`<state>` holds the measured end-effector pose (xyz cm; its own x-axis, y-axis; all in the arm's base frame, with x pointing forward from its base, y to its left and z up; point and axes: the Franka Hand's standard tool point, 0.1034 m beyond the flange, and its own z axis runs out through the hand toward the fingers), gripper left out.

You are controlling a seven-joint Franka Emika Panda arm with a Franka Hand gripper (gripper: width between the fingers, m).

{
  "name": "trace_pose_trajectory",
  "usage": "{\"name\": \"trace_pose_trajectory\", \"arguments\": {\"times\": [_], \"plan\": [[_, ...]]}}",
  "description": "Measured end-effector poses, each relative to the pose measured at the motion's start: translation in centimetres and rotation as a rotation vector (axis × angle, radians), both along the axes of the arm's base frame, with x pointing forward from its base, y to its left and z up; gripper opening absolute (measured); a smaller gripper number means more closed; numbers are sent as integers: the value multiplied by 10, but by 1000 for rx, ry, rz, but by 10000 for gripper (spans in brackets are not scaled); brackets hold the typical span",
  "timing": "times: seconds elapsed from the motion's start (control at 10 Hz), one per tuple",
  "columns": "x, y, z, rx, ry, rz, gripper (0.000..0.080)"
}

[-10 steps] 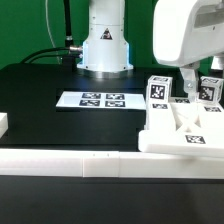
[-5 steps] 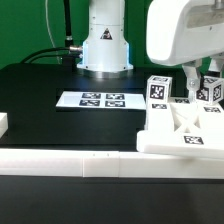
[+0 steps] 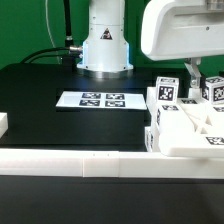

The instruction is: Assemble chair

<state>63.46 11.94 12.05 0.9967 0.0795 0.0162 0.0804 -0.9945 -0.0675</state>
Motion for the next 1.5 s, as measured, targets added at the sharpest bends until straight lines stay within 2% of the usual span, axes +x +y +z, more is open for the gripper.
{"name": "trace_pose_trajectory", "arguments": {"times": [0.2,0.6,0.9,1.0,1.1,1.2,1.3,1.4,1.5], "plan": [[-1,1,0,4,10,-269,282],[-1,3,0,14,25,-612,282],[0,4,0,18,33,-727,282],[0,4,0,16,29,-678,348],[1,5,1,16,21,-592,348],[1,8,1,17,14,-523,537],[2,7,2,16,4,-431,626],[3,0,1,13,-7,-276,642],[3,-1,1,10,-10,-240,642]]}}
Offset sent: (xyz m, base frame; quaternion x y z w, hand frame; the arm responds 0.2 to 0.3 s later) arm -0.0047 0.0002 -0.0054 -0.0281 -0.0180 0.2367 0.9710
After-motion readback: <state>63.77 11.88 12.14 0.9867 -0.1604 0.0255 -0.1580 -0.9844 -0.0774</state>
